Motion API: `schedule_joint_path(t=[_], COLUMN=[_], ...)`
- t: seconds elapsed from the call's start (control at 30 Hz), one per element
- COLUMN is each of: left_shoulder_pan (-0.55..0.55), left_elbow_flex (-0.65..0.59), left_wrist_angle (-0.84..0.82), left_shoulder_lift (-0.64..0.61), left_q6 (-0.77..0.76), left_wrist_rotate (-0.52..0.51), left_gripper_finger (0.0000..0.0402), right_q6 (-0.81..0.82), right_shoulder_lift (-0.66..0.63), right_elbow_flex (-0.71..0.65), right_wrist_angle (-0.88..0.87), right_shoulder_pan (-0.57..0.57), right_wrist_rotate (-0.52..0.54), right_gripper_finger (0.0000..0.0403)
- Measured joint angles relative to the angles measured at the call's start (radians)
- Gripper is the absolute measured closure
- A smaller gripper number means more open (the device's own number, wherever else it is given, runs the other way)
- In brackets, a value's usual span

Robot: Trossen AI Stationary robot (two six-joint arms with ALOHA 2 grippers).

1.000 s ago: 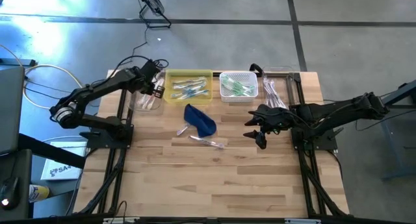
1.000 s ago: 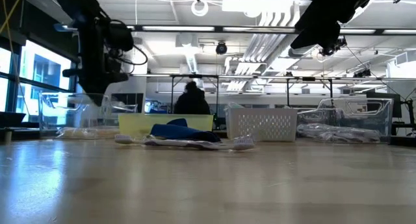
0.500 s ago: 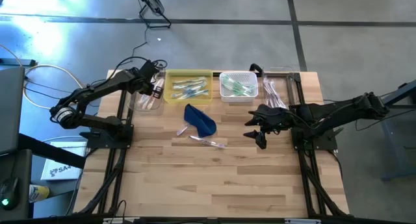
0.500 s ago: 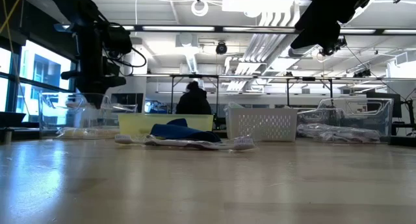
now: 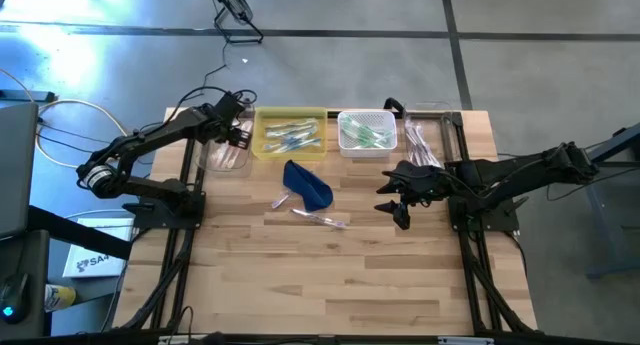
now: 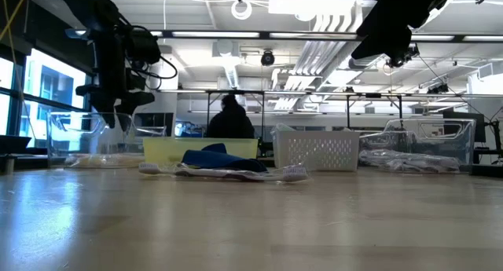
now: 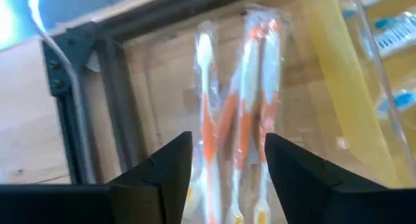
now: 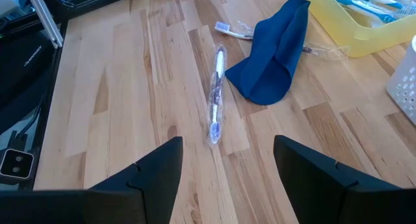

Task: Pick & Place Toothbrushes
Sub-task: Put the violet toothbrush into the right transparent bin

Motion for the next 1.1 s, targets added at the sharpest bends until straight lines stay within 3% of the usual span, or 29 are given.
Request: schedule_joint_path(t=[0.7,0.97,1.1], left_shoulder_pan=[-0.011,-0.214,-0.336], left_elbow_flex=[0.000,0.000,0.000], left_wrist_angle=[0.042,0.050,0.056], left_shoulder_lift=[-0.002,-0.098,-0.181], left_q6=[-0.024,0.076,0.105], left_wrist_rotate=[-0.006,-0.155,-0.172], left_gripper_finger=[0.0213,0.0213,0.0213], right_q6=[0.000,0.000,0.000], right_shoulder_lift=[0.000,0.000,0.000], right_elbow_flex=[0.000,0.000,0.000], right_wrist_angle=[0.001,0.001,0.001], right_shoulder_pan=[0.000,0.000,0.000], right_wrist_rotate=[0.000,0.000,-0.001], right_gripper_finger=[0.0169,0.0169,0.0169])
